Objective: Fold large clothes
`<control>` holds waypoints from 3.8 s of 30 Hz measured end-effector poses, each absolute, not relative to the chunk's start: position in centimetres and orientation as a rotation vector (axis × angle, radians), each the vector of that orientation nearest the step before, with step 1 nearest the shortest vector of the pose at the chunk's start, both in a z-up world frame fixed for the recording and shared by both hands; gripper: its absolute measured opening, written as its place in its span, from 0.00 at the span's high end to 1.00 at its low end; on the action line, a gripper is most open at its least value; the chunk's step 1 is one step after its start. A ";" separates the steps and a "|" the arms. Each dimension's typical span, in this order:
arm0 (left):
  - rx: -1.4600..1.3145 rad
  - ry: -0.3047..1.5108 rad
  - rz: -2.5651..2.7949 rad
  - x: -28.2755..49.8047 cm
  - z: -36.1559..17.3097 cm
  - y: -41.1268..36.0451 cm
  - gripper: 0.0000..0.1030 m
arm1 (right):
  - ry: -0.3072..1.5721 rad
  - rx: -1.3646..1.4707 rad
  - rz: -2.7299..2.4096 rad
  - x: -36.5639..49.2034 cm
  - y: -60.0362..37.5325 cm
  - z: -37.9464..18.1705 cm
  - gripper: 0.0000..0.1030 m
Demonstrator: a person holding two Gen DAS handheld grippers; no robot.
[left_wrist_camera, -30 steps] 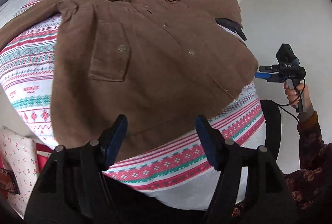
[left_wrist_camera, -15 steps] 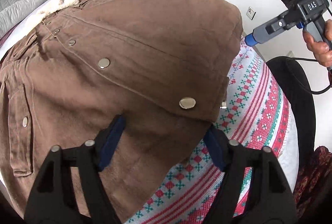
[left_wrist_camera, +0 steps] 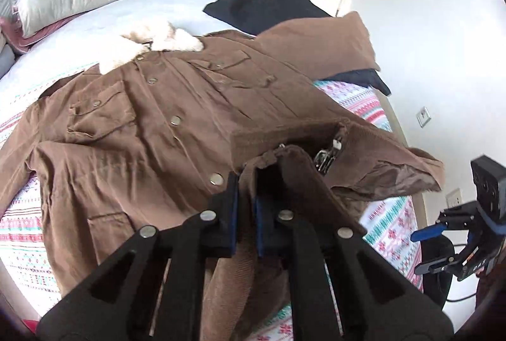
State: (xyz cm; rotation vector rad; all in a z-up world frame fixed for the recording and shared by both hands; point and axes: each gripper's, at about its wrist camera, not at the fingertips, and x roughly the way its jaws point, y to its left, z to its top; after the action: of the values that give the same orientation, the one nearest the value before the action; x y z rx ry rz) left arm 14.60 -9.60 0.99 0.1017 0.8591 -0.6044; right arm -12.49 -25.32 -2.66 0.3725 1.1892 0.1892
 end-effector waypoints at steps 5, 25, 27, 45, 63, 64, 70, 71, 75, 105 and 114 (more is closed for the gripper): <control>-0.007 0.886 -0.496 19.8 0.6 -6.8 0.91 | 1.145 0.405 -0.004 -9.9 -29.0 -3.3 0.40; -0.101 1.034 -0.501 24.5 -2.6 0.2 0.55 | 1.064 0.368 0.238 4.8 -24.1 -2.6 0.93; -0.155 0.981 -0.528 21.8 -0.7 2.7 0.32 | 1.053 0.482 0.277 4.5 -25.2 -1.8 0.94; -0.147 1.090 -0.547 -1.0 -6.7 12.3 0.23 | 0.926 0.681 0.316 -1.4 -28.1 2.4 0.95; -0.214 1.067 -0.261 3.9 -8.9 11.8 0.87 | 0.980 0.728 0.227 -2.3 -29.5 -2.3 0.95; -0.256 1.052 -0.261 3.5 -7.7 12.3 0.87 | 0.955 0.757 0.232 -2.8 -29.9 -1.8 0.96; -0.384 0.920 -0.338 1.7 2.4 15.6 0.88 | 0.703 0.843 0.315 -7.6 -32.5 6.8 0.96; -0.388 0.943 -0.350 2.0 2.6 15.9 0.88 | 0.682 0.844 0.306 -8.4 -33.2 7.6 0.96; -0.211 1.133 -0.256 2.1 -1.3 14.8 0.81 | 0.773 0.795 0.134 -11.0 -35.6 5.4 0.97; -0.499 1.196 -0.638 -0.2 -6.3 12.9 0.82 | 1.117 0.820 0.334 -9.4 -33.9 -4.0 0.83; -0.483 1.207 -0.471 -3.0 -6.4 17.3 0.83 | 0.966 0.899 0.245 -13.8 -38.4 -1.4 0.86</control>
State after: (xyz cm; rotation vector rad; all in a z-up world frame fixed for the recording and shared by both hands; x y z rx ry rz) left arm -3.00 17.32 -6.41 -0.4826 1.2065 -0.4707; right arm -13.78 -38.45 -1.39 0.8989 0.9659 0.2449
